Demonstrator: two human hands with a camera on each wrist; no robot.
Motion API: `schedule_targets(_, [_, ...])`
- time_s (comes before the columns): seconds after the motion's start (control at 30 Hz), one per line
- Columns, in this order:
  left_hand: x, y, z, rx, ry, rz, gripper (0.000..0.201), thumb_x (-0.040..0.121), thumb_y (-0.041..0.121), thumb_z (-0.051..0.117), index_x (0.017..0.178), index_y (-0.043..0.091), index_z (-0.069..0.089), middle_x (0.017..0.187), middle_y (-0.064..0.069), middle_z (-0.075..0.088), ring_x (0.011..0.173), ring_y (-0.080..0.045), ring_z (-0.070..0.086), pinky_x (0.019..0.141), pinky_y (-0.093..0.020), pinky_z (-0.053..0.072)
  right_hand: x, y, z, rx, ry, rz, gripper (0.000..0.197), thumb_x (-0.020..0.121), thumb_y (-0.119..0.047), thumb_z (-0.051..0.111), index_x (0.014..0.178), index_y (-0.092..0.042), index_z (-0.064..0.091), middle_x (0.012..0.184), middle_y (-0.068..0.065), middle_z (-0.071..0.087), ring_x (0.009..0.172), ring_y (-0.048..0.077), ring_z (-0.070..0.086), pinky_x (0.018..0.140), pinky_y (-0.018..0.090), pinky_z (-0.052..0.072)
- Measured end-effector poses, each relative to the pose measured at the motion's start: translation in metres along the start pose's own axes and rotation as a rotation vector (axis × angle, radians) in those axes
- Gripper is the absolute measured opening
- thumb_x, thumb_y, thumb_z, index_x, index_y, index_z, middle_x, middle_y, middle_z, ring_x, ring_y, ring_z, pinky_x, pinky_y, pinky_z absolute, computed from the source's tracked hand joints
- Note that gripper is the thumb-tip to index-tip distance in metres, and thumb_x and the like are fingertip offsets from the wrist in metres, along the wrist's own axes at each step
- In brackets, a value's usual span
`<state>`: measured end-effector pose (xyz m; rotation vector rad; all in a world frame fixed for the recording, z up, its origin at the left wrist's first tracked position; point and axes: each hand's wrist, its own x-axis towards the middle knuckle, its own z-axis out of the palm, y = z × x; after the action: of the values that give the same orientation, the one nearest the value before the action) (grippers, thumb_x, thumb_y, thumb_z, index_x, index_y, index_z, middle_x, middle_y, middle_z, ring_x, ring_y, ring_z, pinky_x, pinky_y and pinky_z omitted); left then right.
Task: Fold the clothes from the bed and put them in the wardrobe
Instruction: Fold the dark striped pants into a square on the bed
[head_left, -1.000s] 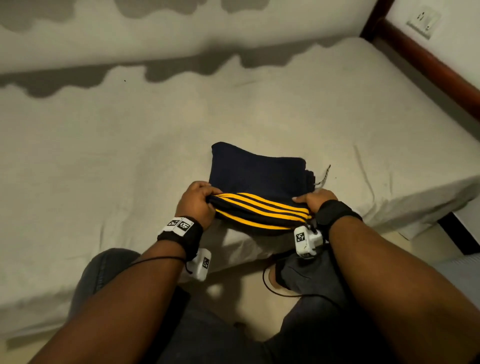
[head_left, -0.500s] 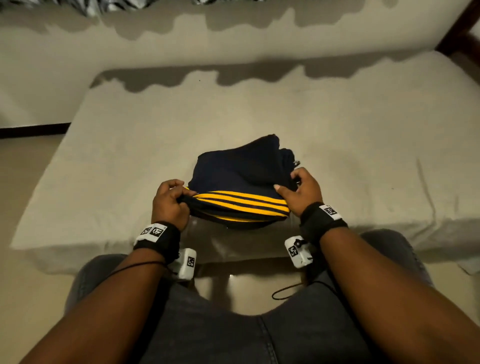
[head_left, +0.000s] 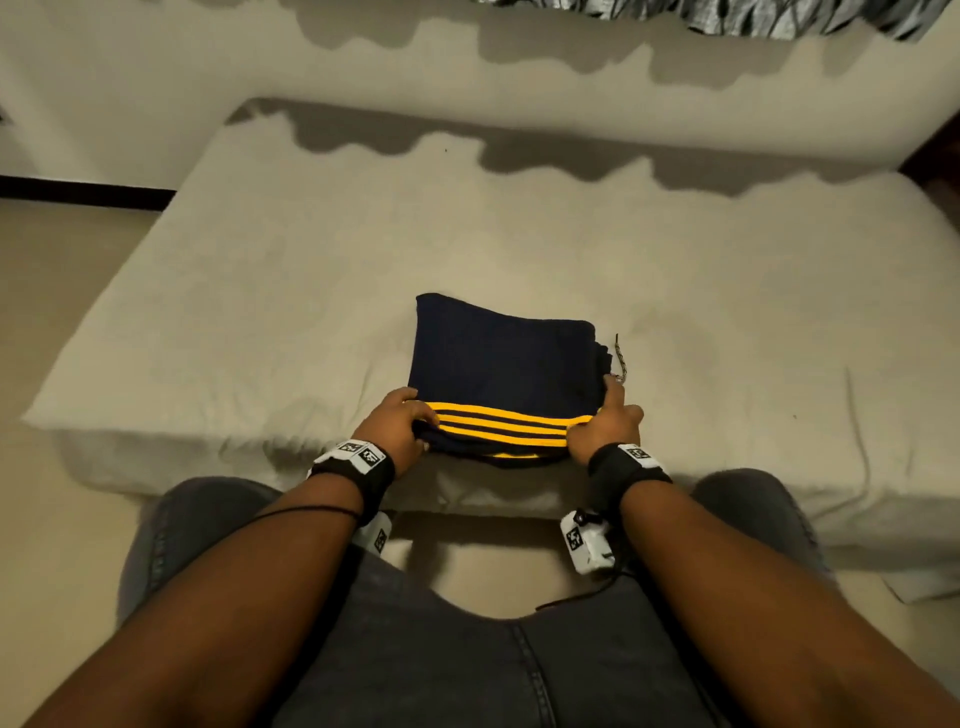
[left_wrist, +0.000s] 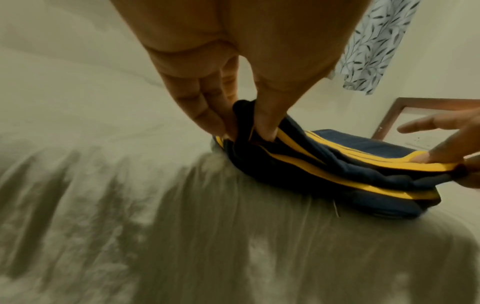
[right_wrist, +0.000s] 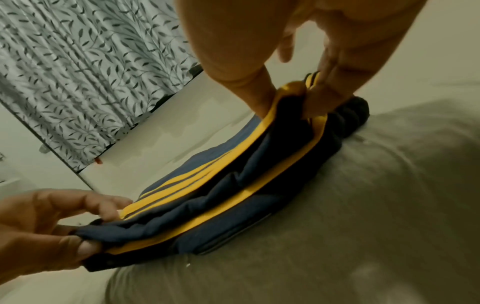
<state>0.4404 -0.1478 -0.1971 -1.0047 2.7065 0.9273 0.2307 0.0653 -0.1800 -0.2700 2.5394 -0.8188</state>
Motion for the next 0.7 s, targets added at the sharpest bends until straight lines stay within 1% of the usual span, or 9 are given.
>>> schedule_targets(0.07, [0.0, 0.004, -0.003, -0.024, 0.095, 0.012, 0.029, 0.08, 0.0, 0.071, 0.097, 0.023, 0.075, 0.139, -0.005, 0.05, 0.124, -0.027, 0.054, 0.105, -0.028, 0.04, 0.001, 0.0, -0.006, 0.04, 0.067, -0.05, 0.08, 0.088, -0.008, 0.065, 0.154, -0.033, 0.027, 0.134, 0.014, 0.036, 0.103, 0.037, 0.059, 0.1, 0.04, 0.05])
schedule_targets(0.17, [-0.001, 0.006, -0.012, -0.044, 0.191, -0.039, 0.026, 0.079, 0.003, 0.072, 0.079, 0.029, 0.067, 0.109, -0.003, 0.061, 0.102, -0.026, 0.061, 0.093, -0.033, 0.049, 0.007, 0.001, -0.015, 0.071, 0.129, -0.063, 0.073, 0.088, -0.01, 0.072, 0.15, -0.027, 0.037, 0.139, 0.015, 0.04, 0.115, 0.036, 0.058, 0.101, 0.038, 0.048])
schedule_targets(0.2, [-0.001, 0.005, -0.014, -0.035, 0.191, -0.066, 0.027, 0.078, 0.007, 0.075, 0.075, 0.031, 0.063, 0.102, -0.002, 0.062, 0.098, -0.027, 0.062, 0.088, -0.033, 0.05, 0.009, 0.003, -0.016, 0.056, 0.128, -0.055, 0.071, 0.089, -0.014, 0.074, 0.149, -0.026, 0.039, 0.14, 0.015, 0.041, 0.117, 0.036, 0.058, 0.101, 0.037, 0.048])
schedule_targets(0.27, [-0.005, 0.002, -0.016, -0.018, 0.088, -0.13, 0.025, 0.075, 0.017, 0.083, 0.074, 0.028, 0.06, 0.09, 0.004, 0.062, 0.093, -0.026, 0.065, 0.082, -0.031, 0.05, 0.011, 0.01, -0.015, -0.004, 0.062, -0.016, 0.07, 0.089, -0.02, 0.076, 0.149, -0.024, 0.041, 0.141, 0.016, 0.042, 0.116, 0.036, 0.059, 0.102, 0.037, 0.047])
schedule_targets(0.37, [-0.015, -0.001, -0.011, 0.036, -0.17, -0.206, 0.026, 0.074, 0.037, 0.087, 0.086, 0.026, 0.067, 0.089, 0.007, 0.065, 0.09, -0.018, 0.065, 0.08, -0.028, 0.05, 0.01, 0.018, -0.009, -0.024, -0.046, 0.06, 0.072, 0.091, -0.025, 0.074, 0.151, -0.024, 0.037, 0.144, 0.016, 0.04, 0.121, 0.039, 0.057, 0.105, 0.042, 0.046])
schedule_targets(0.4, [-0.017, -0.001, -0.01, 0.04, -0.171, -0.22, 0.021, 0.078, 0.037, 0.083, 0.085, 0.026, 0.068, 0.09, 0.006, 0.067, 0.09, -0.019, 0.065, 0.079, -0.028, 0.05, 0.01, 0.017, -0.009, -0.006, -0.046, 0.057, 0.072, 0.091, -0.024, 0.073, 0.152, -0.025, 0.035, 0.144, 0.015, 0.04, 0.12, 0.039, 0.057, 0.104, 0.043, 0.047])
schedule_targets(0.47, [-0.017, 0.0, -0.015, 0.021, -0.043, -0.268, 0.006, 0.082, 0.024, 0.07, 0.08, 0.025, 0.065, 0.086, 0.005, 0.066, 0.086, -0.024, 0.065, 0.075, -0.027, 0.048, 0.009, 0.015, -0.009, 0.022, -0.024, 0.008, 0.074, 0.089, -0.02, 0.072, 0.152, -0.027, 0.034, 0.142, 0.014, 0.04, 0.118, 0.038, 0.058, 0.104, 0.042, 0.047])
schedule_targets(0.53, [-0.017, -0.001, -0.021, 0.023, 0.089, -0.306, 0.007, 0.082, 0.018, 0.063, 0.079, 0.025, 0.062, 0.082, 0.006, 0.063, 0.077, -0.024, 0.06, 0.071, -0.027, 0.043, 0.007, 0.013, -0.009, 0.011, -0.013, -0.049, 0.079, 0.086, -0.016, 0.07, 0.154, -0.028, 0.032, 0.142, 0.015, 0.039, 0.117, 0.038, 0.058, 0.104, 0.039, 0.046])
schedule_targets(0.7, [-0.016, -0.003, -0.014, 0.051, 0.004, -0.294, 0.017, 0.083, 0.032, 0.078, 0.08, 0.027, 0.062, 0.089, 0.004, 0.066, 0.089, -0.025, 0.064, 0.077, -0.029, 0.047, -0.001, 0.017, -0.005, -0.035, -0.105, -0.098, 0.097, 0.078, -0.016, 0.081, 0.156, -0.03, 0.025, 0.147, 0.014, 0.03, 0.119, 0.036, 0.056, 0.105, 0.036, 0.045])
